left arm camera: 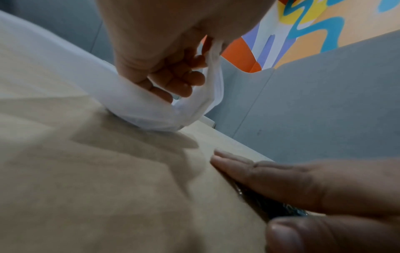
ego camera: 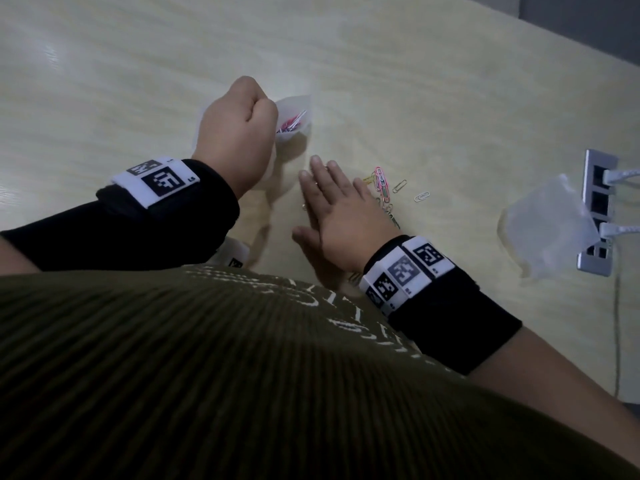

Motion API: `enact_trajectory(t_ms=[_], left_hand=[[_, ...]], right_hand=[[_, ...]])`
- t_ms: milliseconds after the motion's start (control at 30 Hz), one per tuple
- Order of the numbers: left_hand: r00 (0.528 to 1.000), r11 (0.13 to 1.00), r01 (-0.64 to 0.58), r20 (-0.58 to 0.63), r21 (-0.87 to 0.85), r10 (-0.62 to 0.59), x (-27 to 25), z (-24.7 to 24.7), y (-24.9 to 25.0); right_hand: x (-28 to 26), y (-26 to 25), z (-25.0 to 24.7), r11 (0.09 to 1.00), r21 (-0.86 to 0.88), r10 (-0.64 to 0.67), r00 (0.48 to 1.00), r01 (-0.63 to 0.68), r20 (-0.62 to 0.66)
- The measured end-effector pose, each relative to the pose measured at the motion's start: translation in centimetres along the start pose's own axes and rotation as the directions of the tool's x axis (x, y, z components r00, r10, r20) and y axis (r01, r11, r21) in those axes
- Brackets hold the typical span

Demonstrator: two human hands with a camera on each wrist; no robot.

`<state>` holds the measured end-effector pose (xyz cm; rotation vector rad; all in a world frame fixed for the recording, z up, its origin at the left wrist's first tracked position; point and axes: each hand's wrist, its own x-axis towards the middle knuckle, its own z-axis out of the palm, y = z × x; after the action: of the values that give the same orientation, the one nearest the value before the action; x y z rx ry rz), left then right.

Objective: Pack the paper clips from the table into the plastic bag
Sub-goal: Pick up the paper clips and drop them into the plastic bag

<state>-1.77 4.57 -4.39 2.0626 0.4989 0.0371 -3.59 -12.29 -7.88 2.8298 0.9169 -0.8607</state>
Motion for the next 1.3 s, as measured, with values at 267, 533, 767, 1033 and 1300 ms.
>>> enact_trajectory(t_ms=[267,533,767,1033,1300], left_hand=[[0.997,1.000,-0.019,0.072,0.004,0.019,-1.2,0.4,0.0],[0.961,0.993,-0.113,0.258,0.042,0.098,-2.0,1.4,0.5],[0.882,0.972,-0.233,0.420,-0.009,0.215,-3.0,2.5,1.0],[0.897,0.965,-0.251,0.395,0.080,0.201,-3.1,3.0,0.9],[0.906,0.947,-0.286,0.364,0.150,0.216,-2.8,3.3,1.1]], right_hand=[[-0.8,-0.9,-0.2,0.999,0.039,-0.007,0.995,0.011,-0.098],[-2.2,0.2,1.6,0.992,-0.052,0.110,0.992,-0.113,-0.058],[-2.8,2.5,1.1,0.956,0.221,0.257,0.916,-0.194,-0.309],[-3.0,4.4,1.2,0.913,0.372,0.328,0.842,-0.166,-0.428],[-3.6,5.1,-0.7,0.740,0.631,0.536,0.771,-0.234,-0.343]])
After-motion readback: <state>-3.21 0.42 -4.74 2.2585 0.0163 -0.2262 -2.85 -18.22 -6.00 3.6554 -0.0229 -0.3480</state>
